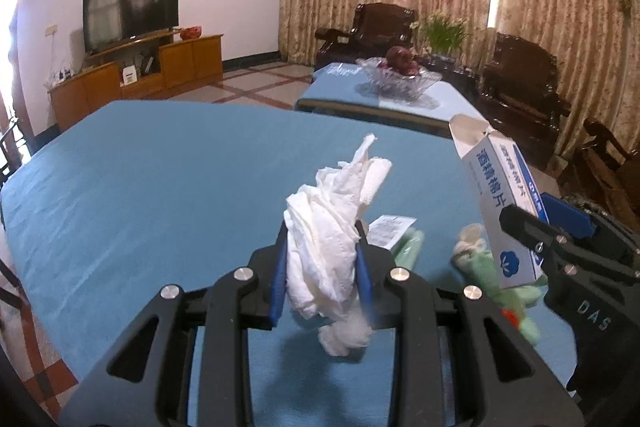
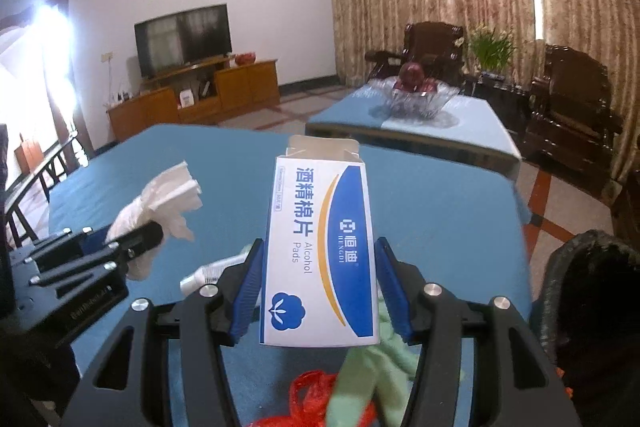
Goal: Collect trash
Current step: 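Carry the tissue and box over the black bin and open both tools, then return to the table and grasp the red plastic bag with the left tool, then grasp the green cloth with white tissue using the right tool while the left tool holds the red bag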
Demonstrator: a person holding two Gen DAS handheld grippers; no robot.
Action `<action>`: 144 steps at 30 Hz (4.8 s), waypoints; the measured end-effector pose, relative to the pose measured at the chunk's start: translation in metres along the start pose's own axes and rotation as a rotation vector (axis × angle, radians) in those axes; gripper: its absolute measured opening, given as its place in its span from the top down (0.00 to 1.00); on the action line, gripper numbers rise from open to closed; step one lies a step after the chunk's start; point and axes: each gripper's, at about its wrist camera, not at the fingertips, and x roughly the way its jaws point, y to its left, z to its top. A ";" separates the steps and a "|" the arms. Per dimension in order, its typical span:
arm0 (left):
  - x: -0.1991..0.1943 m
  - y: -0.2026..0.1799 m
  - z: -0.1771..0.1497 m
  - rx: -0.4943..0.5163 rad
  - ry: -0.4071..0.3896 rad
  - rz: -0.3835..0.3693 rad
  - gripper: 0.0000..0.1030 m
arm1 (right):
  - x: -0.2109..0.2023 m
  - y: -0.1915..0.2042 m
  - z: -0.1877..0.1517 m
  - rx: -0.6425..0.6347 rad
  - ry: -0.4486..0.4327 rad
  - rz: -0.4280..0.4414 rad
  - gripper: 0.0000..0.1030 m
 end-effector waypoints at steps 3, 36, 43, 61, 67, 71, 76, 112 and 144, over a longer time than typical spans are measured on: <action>-0.008 -0.013 0.006 0.012 -0.018 -0.021 0.73 | -0.015 -0.006 0.010 0.003 -0.033 -0.013 0.47; -0.017 -0.275 0.025 0.209 -0.096 -0.460 0.73 | -0.152 -0.209 -0.002 0.180 -0.136 -0.439 0.47; 0.001 -0.330 0.010 0.250 -0.053 -0.544 0.73 | -0.157 -0.252 -0.021 0.212 -0.100 -0.506 0.47; 0.042 -0.385 -0.012 0.286 0.049 -0.624 0.44 | -0.146 -0.298 -0.074 0.262 0.012 -0.614 0.24; 0.030 -0.354 0.000 0.250 0.006 -0.595 0.25 | -0.153 -0.285 -0.069 0.270 -0.024 -0.628 0.06; 0.016 -0.321 0.010 0.230 -0.035 -0.539 0.17 | -0.153 -0.272 -0.064 0.283 -0.046 -0.596 0.06; -0.001 -0.264 0.014 0.214 -0.066 -0.436 0.17 | -0.146 -0.241 -0.053 0.267 -0.072 -0.527 0.06; 0.017 -0.109 -0.074 0.185 0.153 -0.200 0.20 | -0.081 -0.102 -0.064 0.139 -0.029 -0.247 0.15; -0.011 -0.060 -0.071 0.112 0.154 -0.160 0.74 | -0.014 -0.033 -0.049 0.040 0.053 -0.039 0.22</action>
